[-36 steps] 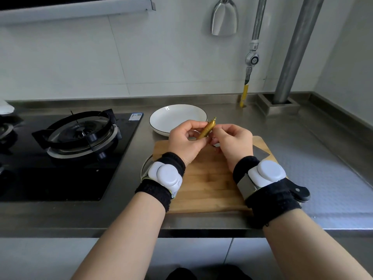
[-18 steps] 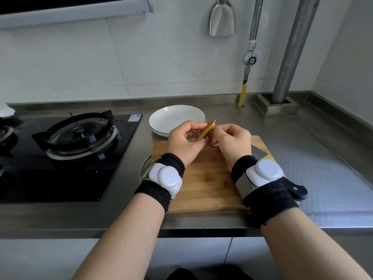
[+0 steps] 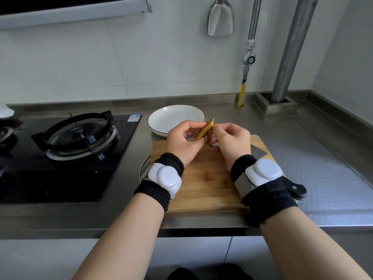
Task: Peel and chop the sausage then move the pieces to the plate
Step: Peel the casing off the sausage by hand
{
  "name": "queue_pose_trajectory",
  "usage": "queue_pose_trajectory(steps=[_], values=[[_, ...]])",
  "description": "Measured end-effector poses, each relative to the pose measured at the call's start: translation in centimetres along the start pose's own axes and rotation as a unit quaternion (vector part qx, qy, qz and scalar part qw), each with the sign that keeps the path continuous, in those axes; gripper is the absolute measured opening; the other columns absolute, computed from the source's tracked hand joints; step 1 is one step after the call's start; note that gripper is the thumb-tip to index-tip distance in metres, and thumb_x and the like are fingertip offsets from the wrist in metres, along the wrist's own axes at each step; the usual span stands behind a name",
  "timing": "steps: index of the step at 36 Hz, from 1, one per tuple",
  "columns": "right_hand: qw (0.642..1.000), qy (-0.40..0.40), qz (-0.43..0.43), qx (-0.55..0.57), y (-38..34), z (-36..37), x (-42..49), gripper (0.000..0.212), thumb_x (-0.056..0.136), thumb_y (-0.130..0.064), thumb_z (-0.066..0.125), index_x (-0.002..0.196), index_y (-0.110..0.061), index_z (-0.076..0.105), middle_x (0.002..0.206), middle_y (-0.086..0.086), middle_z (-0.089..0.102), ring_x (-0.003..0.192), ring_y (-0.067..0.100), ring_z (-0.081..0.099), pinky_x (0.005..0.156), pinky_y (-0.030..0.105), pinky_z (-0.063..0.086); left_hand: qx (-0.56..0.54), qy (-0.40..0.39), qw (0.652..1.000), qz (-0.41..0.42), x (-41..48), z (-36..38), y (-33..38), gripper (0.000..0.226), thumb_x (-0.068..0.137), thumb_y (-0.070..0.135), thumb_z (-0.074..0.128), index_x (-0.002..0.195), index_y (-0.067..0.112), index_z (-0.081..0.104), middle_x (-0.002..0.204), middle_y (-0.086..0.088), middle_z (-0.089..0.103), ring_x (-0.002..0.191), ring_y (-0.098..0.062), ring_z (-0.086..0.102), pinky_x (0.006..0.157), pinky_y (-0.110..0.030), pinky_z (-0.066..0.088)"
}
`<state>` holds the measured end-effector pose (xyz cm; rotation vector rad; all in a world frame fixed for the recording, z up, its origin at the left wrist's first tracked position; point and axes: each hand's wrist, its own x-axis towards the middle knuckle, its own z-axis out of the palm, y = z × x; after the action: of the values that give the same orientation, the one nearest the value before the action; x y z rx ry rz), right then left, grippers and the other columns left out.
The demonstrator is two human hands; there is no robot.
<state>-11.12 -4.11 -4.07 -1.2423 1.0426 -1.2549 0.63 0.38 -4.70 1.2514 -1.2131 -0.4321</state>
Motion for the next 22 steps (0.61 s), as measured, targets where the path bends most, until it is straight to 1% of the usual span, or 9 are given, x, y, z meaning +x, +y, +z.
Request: queue_pose_trajectory(steps=[8, 11, 14, 20, 22], values=[[1.0, -0.002, 0.004, 0.004, -0.06, -0.02, 0.0, 0.017, 0.09, -0.011, 0.059, 0.085, -0.003, 0.073, 0.06, 0.006, 0.066, 0.056, 0.02, 0.059, 0.053, 0.03, 0.054, -0.002, -0.003, 1.0, -0.004, 0.06, -0.01, -0.17, 0.031, 0.072, 0.005, 0.082, 0.098, 0.018, 0.073, 0.096, 0.0, 0.073, 0.088, -0.022, 0.067, 0.081, -0.034, 0.059], [1.0, -0.001, 0.002, 0.002, -0.01, -0.03, 0.02, 0.016, 0.09, -0.012, 0.06, 0.084, -0.004, 0.073, 0.059, 0.006, 0.066, 0.056, 0.02, 0.06, 0.052, 0.029, 0.054, -0.003, -0.001, 1.0, -0.007, 0.04, -0.01, -0.14, 0.032, 0.071, 0.003, 0.082, 0.099, 0.015, 0.073, 0.097, -0.001, 0.073, 0.089, -0.022, 0.067, 0.082, -0.035, 0.059], [1.0, 0.002, -0.001, -0.003, 0.0, -0.03, 0.02, 0.017, 0.09, -0.01, 0.059, 0.083, -0.004, 0.073, 0.057, 0.005, 0.065, 0.054, 0.02, 0.059, 0.049, 0.027, 0.053, -0.003, -0.005, 1.0, -0.005, -0.02, 0.05, -0.08, 0.032, 0.071, 0.003, 0.082, 0.099, 0.015, 0.073, 0.097, -0.002, 0.073, 0.089, -0.023, 0.067, 0.083, -0.035, 0.059], [1.0, 0.0, -0.004, -0.005, -0.09, -0.01, -0.09, 0.015, 0.089, -0.009, 0.058, 0.082, -0.004, 0.07, 0.057, 0.005, 0.064, 0.051, 0.016, 0.058, 0.047, 0.024, 0.05, -0.005, -0.006, 1.0, 0.001, -0.02, 0.07, -0.15, 0.032, 0.07, 0.004, 0.082, 0.095, 0.023, 0.073, 0.096, -0.001, 0.074, 0.088, -0.024, 0.067, 0.083, -0.039, 0.059], [1.0, -0.002, -0.007, -0.009, -0.1, -0.01, -0.12, 0.014, 0.09, -0.009, 0.058, 0.083, -0.004, 0.07, 0.059, 0.005, 0.064, 0.051, 0.014, 0.058, 0.047, 0.023, 0.049, -0.008, -0.009, 1.0, 0.0, -0.05, 0.06, -0.08, 0.032, 0.07, 0.005, 0.083, 0.094, 0.024, 0.073, 0.095, -0.002, 0.073, 0.088, -0.024, 0.067, 0.083, -0.039, 0.059]])
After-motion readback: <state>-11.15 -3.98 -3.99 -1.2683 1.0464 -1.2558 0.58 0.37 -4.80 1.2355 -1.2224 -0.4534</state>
